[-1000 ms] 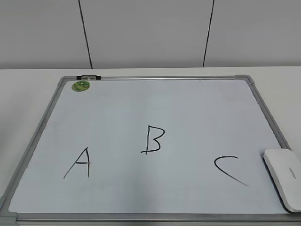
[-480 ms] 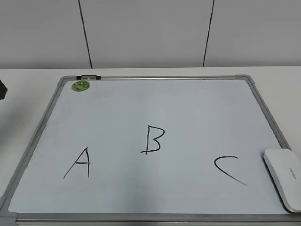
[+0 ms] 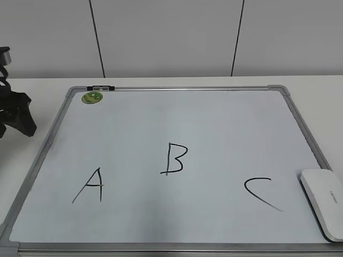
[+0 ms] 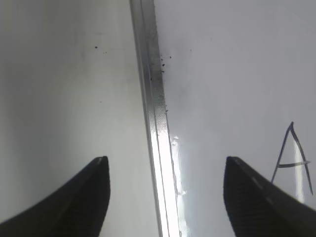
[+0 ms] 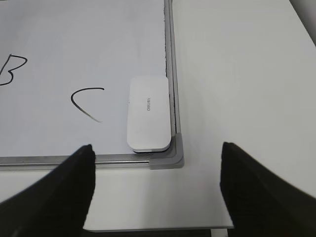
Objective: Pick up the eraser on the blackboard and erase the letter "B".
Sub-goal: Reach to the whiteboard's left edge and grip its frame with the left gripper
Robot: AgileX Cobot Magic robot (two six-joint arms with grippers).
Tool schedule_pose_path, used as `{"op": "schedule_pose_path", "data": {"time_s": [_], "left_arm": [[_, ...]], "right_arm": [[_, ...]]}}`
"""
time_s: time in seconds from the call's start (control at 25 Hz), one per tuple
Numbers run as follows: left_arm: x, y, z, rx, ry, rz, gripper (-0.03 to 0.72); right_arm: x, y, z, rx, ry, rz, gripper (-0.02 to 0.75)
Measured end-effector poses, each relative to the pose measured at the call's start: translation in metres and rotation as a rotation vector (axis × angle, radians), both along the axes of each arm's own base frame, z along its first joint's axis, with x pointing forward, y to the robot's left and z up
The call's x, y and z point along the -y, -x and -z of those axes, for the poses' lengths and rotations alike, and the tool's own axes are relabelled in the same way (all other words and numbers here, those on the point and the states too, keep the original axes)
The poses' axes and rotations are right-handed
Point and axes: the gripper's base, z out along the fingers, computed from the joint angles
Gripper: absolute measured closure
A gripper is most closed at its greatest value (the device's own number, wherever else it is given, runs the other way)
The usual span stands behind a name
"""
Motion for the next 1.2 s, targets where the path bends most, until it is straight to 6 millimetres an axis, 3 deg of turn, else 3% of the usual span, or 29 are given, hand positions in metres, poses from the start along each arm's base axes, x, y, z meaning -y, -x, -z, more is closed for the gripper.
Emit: {"op": "schedule_pose_path", "data": {"time_s": [0.56,0.92,1.2], "left_arm": [[0.002,-0.048,0.043,-0.104,0.016,0.021,0.25],[-0.006,-0.059,0.071,-0.17,0.024,0.025,0.331],[-0.015,-0.061,0.071,-0.149,0.099,0.03,0.373]], "right_arm": [[0.0,0.0,0.0,0.0,0.0,0.0,0.151],[0.0,0.0,0.0,0.0,0.0,0.0,0.151],[0.0,0.0,0.0,0.0,0.0,0.0,0.151]]}}
